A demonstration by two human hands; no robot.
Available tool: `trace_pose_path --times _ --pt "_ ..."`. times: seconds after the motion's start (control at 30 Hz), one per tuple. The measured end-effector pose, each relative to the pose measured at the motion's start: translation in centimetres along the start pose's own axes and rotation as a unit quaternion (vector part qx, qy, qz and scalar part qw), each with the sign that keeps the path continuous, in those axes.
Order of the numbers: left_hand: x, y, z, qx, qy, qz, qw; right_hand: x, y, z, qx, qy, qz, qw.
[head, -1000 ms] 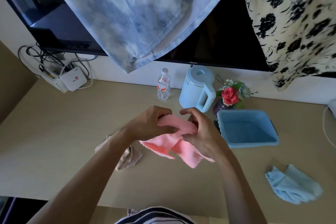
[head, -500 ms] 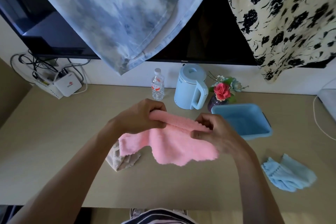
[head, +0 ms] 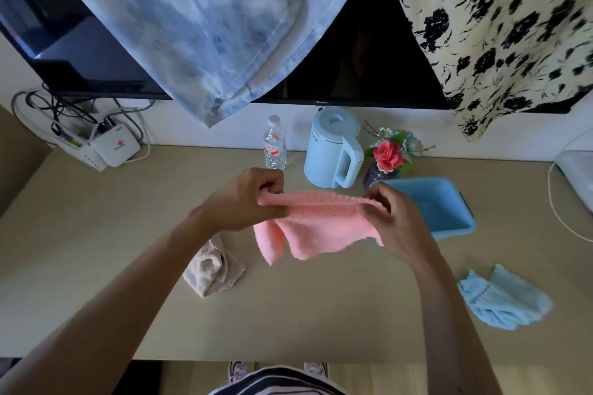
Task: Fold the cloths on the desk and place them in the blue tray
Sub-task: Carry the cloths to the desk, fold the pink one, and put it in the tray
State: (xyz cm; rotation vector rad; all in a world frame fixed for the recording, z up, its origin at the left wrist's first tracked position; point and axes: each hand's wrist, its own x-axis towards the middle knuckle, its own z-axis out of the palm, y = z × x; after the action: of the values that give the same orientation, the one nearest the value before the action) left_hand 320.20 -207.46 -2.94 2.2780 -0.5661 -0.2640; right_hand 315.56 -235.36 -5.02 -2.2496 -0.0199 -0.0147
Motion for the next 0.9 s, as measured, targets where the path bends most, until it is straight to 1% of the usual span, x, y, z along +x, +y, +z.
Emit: trace_pose_path --times 0.07,0.13,0.23,0.3,0.37,0.47,0.53,0.63,0.7,0.77,0.83,0.9 --pt "-0.2 0.4 0.1 -0.014 0.022 0.007 1.0 -0.2 0.3 0.0 -0.001 0.029 -0.017 0.999" --pt "-0.3 0.5 -0.1 -0.02 0.028 0.004 0.999 -0.2 0.6 0.0 0.0 0.034 -0.026 0.999" --pt "0.2 -0.2 0.0 0.017 0.011 -0.008 1.0 0.3 1.3 -0.4 -0.019 -0.004 -0.018 1.0" --pt "0.8 -1.2 0.3 0.024 0.002 -0.026 0.999 0.9 1.8 -0.6 -0.04 -0.045 0.013 0.998" --pt "1.4 -2.2 0.7 0.019 0.002 -0.049 0.999 1.4 2.4 -0.5 -0.05 -0.063 0.042 0.996" --pt "2.6 -3.7 1.2 0.014 0.02 -0.084 0.996 2.4 3.0 -0.1 -0.054 -0.045 0.055 0.996" --pt "3.3 -4.5 1.5 0.011 0.044 -0.092 0.995 3.0 3.1 0.2 -0.044 -0.017 0.059 0.997" --pt "3.6 -5.0 1.4 0.003 0.096 -0.075 0.993 3.3 3.0 -0.3 0.0 0.037 0.04 0.999" --pt "3.3 -4.8 1.1 0.003 0.109 -0.048 0.993 2.9 3.0 -1.1 0.028 0.041 0.02 0.999" --pt "2.5 -4.5 1.0 0.008 0.098 -0.019 0.995 2.1 3.5 -1.9 0.043 0.01 0.005 0.999" --pt "1.2 -4.8 1.5 0.022 0.067 -0.003 0.998 1.1 4.3 -2.3 0.026 -0.045 0.003 0.999" --pt "-0.3 -5.7 2.9 0.024 0.03 -0.002 0.999 -0.1 5.7 -1.9 0.01 -0.108 0.018 0.994"
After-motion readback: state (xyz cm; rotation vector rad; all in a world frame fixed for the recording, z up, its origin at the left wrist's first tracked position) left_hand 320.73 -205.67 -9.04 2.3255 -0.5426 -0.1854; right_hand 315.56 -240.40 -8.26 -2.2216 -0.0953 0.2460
